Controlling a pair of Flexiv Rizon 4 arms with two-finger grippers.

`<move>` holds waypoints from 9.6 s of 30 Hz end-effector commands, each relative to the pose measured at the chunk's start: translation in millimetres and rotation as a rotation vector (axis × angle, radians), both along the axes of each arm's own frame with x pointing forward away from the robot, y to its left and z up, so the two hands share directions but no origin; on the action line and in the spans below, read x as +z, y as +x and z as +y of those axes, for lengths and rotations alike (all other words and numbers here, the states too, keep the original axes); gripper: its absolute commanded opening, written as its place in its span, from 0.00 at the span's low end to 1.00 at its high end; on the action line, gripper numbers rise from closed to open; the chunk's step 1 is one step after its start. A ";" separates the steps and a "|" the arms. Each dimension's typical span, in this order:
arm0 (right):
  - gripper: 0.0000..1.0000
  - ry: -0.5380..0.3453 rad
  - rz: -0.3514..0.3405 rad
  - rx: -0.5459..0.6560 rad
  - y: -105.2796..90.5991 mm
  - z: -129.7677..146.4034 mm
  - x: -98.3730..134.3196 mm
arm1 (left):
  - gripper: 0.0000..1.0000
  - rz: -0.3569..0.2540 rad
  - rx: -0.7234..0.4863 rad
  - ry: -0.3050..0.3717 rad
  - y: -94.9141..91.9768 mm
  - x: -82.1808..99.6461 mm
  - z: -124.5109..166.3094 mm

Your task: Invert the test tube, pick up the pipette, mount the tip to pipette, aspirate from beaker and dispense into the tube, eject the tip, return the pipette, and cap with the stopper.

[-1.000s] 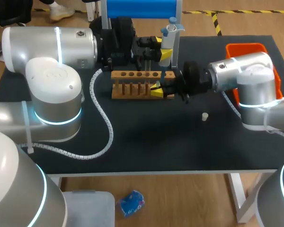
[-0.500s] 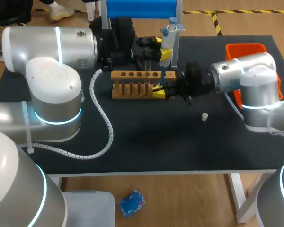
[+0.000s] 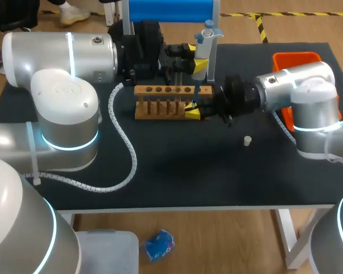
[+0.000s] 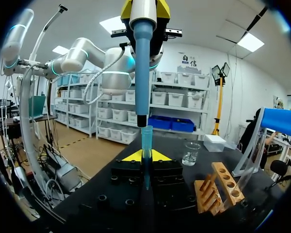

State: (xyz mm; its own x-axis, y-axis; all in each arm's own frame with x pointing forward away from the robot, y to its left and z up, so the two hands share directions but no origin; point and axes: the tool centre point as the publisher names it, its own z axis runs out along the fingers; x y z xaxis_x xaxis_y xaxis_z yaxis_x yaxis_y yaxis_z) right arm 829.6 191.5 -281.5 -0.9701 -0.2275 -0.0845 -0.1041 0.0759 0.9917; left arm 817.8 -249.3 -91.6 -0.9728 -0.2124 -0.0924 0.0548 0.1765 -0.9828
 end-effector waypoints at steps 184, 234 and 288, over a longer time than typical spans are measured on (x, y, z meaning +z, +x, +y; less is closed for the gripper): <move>0.00 0.027 -0.030 -0.027 1.9 3.0 18.2 | 0.00 -0.002 0.001 -0.005 0.2 -1.7 0.2; 1.00 -0.077 0.122 -0.010 -0.7 -8.2 4.9 | 0.00 -0.002 0.001 -0.005 0.2 -1.7 0.2; 1.00 -0.200 0.184 -0.084 -15.3 -12.5 -5.6 | 0.00 0.023 0.424 -0.041 18.7 12.6 126.3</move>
